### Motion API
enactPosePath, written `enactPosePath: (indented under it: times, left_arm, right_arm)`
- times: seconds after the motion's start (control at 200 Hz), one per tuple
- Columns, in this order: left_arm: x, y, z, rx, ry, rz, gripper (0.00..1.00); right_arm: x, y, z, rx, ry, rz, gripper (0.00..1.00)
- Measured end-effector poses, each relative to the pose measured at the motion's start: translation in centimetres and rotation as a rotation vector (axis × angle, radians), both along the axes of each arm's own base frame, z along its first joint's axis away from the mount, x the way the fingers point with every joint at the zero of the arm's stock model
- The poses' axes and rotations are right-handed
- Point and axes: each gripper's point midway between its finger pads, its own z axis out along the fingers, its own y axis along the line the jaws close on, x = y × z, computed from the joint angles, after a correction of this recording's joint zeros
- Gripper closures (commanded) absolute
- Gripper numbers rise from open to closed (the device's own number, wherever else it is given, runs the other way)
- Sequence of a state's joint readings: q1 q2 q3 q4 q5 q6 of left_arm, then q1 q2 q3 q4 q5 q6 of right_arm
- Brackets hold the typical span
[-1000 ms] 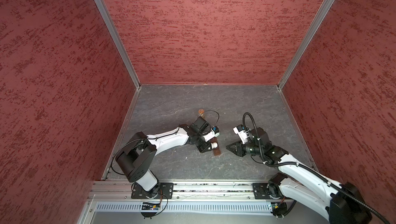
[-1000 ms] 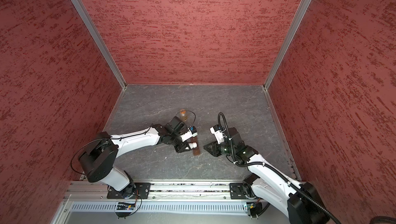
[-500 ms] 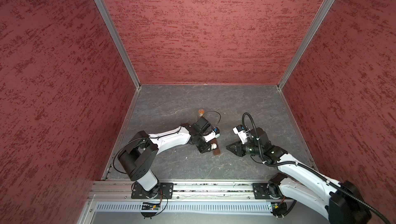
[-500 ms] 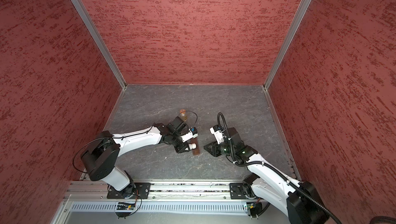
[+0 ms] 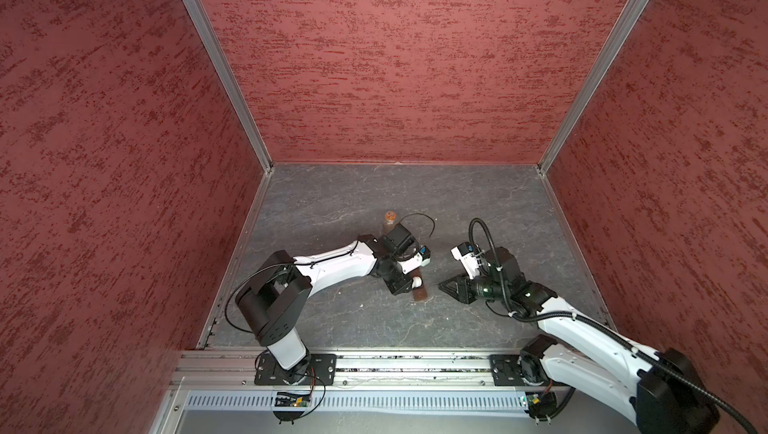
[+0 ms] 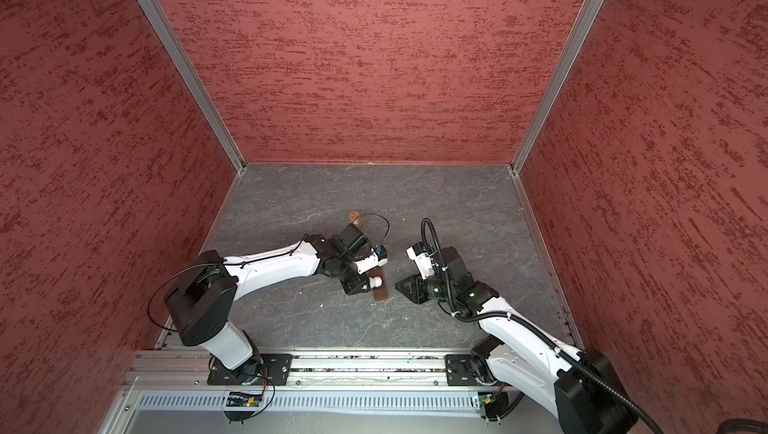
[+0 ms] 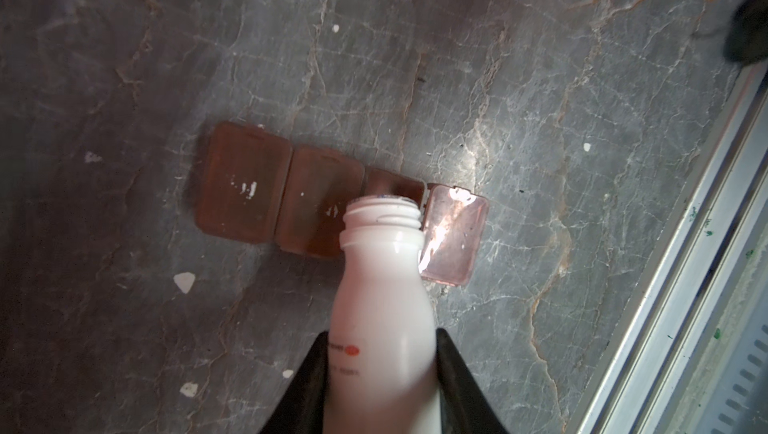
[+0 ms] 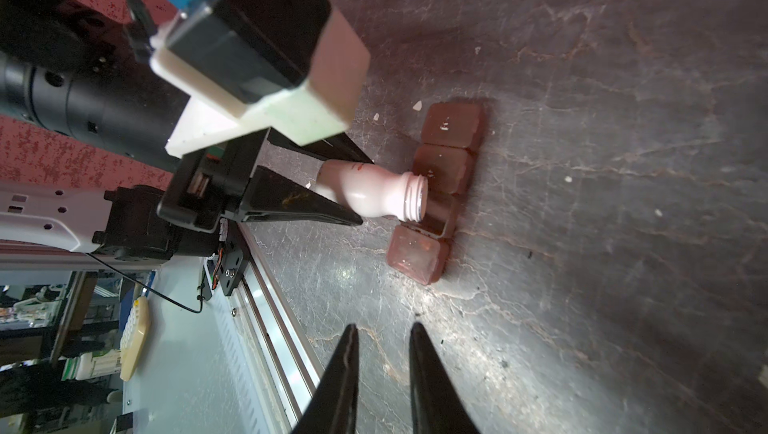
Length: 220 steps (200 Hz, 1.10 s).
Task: Sort the pills into containers
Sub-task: 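Pour white pills from the bottle into one pill box compartment with the left gripper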
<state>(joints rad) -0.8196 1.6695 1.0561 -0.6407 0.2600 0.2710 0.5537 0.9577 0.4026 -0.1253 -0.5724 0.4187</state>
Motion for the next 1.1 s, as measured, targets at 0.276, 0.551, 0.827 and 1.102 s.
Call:
enactPosePath:
  times: [0.276,0.551,0.827,1.102]
  left_arm:
    - [-0.1,0.3,-0.3,0.019,0.004,-0.008,1.00]
    - [0.1,0.1,0.2,0.003,-0.013,-0.010,1.00]
    - [0.0,0.5,0.7,-0.030,-0.044,-0.003,1.00]
    - [0.0,0.8,0.7,-0.058,-0.070,0.006,1.00]
  right_arm:
    - [0.0,0.0,0.0,-0.001,-0.001,0.000,0.77]
    - [0.0,0.0,0.0,-0.001,0.000,0.000,0.77]
    - [0.0,0.0,0.0,-0.002,0.000,-0.002,0.77]
    - [0.2,-0.2,-0.3,-0.015,0.001,-0.014,0.77]
